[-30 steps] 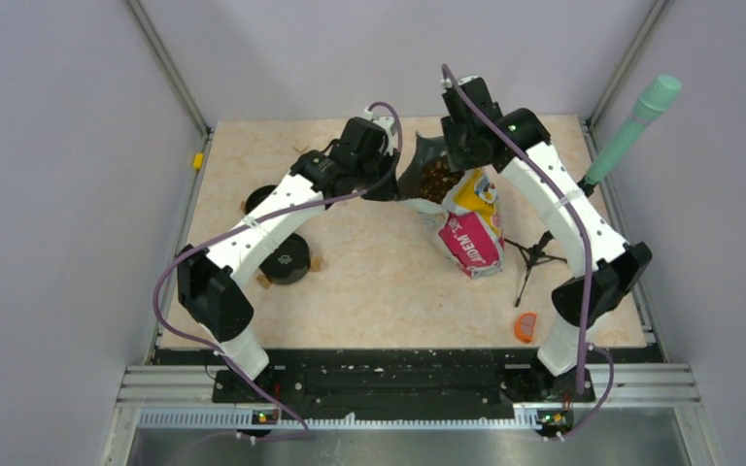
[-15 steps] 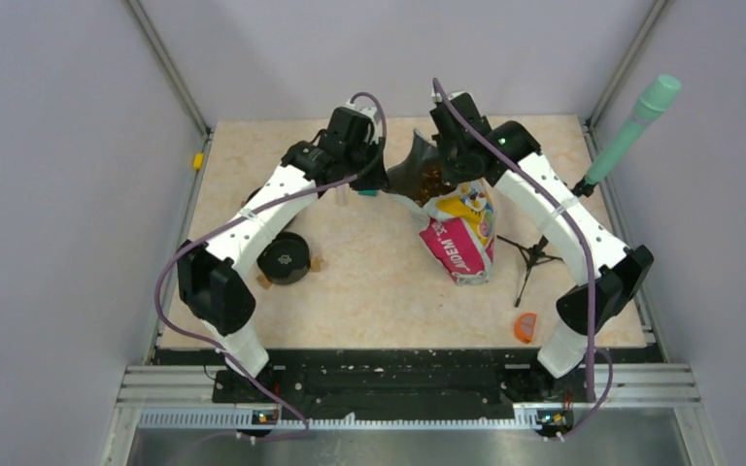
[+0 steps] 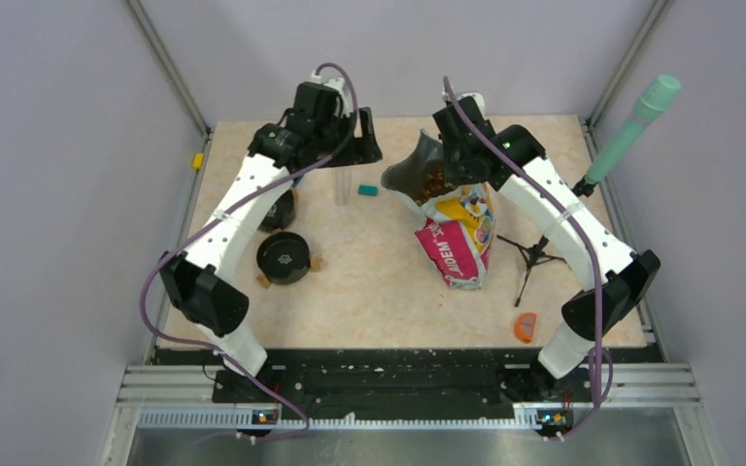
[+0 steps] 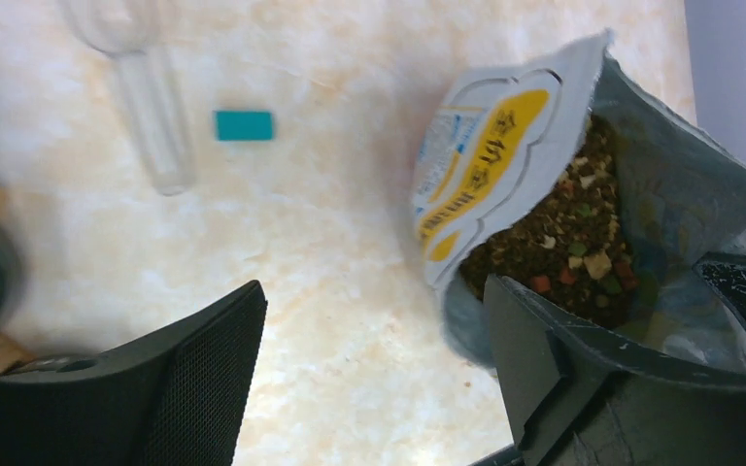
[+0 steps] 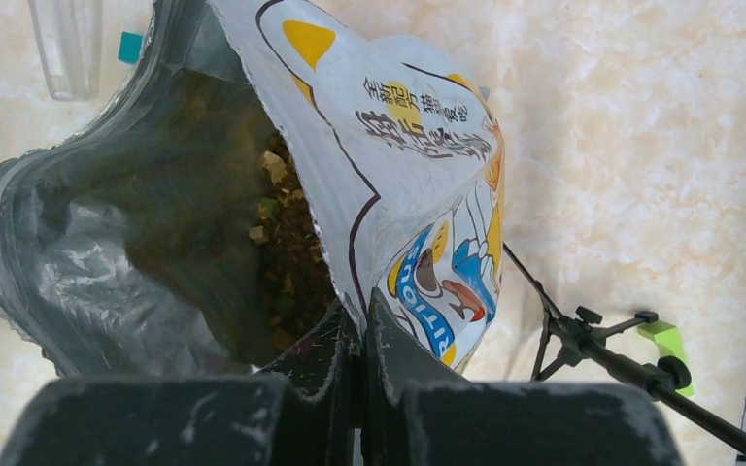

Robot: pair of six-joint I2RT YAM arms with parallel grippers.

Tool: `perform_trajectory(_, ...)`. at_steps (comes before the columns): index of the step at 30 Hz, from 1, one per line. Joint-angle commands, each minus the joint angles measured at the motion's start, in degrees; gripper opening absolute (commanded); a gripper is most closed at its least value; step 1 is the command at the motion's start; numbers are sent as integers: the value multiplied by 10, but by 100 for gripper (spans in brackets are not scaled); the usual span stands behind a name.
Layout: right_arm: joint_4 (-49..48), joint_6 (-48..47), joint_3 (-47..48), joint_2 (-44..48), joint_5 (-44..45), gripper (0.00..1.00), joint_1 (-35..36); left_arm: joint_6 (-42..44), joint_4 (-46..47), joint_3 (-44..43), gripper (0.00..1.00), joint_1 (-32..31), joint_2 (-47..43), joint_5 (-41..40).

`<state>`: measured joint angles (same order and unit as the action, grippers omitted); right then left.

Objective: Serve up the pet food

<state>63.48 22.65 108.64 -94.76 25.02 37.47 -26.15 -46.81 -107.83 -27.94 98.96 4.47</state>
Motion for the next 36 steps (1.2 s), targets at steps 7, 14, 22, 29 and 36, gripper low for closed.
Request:
perform_trajectory(7,-32,12,4,47,14,0,12,53,104,160,87,30,-193,-148)
perform_trajectory(14,-43,13,-17,61,13,0,12,65,446,491,87,30,-333,-188)
perform_trajectory(22,-39,9,-25,60,7,0,12,48,602,630,94,28,-322,-238)
perform_trajectory(29,-27,6,-12,52,8,0,12,29,601,611,97,25,-209,-313)
perform_trajectory(36,-18,12,-13,53,8,0,12,13,568,516,98,9,-66,-403)
